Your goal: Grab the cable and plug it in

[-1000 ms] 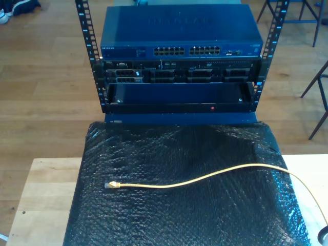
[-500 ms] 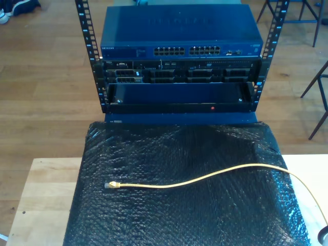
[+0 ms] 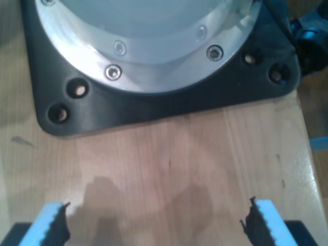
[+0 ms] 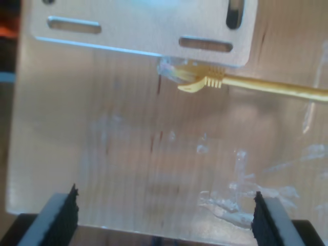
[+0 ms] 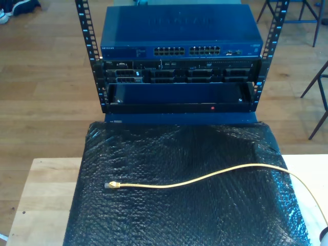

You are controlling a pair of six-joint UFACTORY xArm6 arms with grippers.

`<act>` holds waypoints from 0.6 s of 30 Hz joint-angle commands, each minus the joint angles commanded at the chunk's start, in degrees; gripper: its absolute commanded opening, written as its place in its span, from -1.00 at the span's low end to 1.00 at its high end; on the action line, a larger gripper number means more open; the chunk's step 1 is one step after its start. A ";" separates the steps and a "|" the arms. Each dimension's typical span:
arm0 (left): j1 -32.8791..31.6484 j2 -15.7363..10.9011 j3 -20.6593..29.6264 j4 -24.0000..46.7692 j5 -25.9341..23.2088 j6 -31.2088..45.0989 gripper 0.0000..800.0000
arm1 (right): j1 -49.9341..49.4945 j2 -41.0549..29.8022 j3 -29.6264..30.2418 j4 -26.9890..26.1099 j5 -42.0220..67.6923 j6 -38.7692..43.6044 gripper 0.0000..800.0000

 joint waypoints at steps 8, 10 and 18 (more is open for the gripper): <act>0.00 -0.97 -5.10 0.09 9.58 -0.88 1.00 | 0.09 -0.09 -6.42 0.44 9.58 5.01 0.99; 0.00 -1.23 -6.95 0.09 12.22 -1.32 1.00 | 0.26 -0.09 -7.91 0.44 11.25 6.15 0.99; -0.26 -1.23 -14.15 -0.09 19.34 -4.40 1.00 | 2.37 0.00 -14.77 1.23 16.26 11.52 0.99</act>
